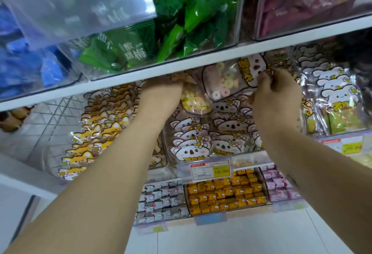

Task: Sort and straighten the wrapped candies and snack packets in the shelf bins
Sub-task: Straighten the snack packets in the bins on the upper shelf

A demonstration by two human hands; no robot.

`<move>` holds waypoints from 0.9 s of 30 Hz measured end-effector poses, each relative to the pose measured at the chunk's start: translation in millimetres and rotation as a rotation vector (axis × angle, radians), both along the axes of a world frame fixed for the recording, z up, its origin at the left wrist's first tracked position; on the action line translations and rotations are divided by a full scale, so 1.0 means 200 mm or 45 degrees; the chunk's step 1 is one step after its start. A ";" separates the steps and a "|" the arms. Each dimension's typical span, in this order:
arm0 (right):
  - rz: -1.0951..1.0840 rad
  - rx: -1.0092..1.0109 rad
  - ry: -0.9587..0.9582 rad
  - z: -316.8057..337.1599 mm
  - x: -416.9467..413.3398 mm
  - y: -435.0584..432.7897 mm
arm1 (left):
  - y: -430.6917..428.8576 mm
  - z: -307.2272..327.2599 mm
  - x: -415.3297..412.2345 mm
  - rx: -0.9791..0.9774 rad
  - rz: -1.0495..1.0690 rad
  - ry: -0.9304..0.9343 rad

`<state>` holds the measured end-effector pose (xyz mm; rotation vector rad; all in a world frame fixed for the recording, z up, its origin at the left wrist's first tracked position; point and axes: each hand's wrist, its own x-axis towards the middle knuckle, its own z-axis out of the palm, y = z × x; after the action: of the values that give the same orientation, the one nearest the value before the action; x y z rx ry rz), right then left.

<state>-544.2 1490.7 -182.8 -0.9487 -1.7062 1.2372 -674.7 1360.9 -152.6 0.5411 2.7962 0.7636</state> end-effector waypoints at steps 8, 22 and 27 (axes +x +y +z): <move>0.118 -0.017 -0.080 0.01 0.02 0.00 | -0.01 0.06 0.14 -0.207 -0.096 0.373; 0.236 0.650 -0.377 -0.01 0.12 0.11 | 0.26 -0.03 0.07 0.441 0.074 0.198; 0.161 0.774 -0.486 -0.09 0.14 0.18 | 0.38 -0.08 -0.01 0.142 0.174 0.275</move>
<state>-516.5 1527.6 -201.5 -0.7335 -2.2868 0.5528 -676.1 1436.7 -169.3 0.4812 3.0287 0.9462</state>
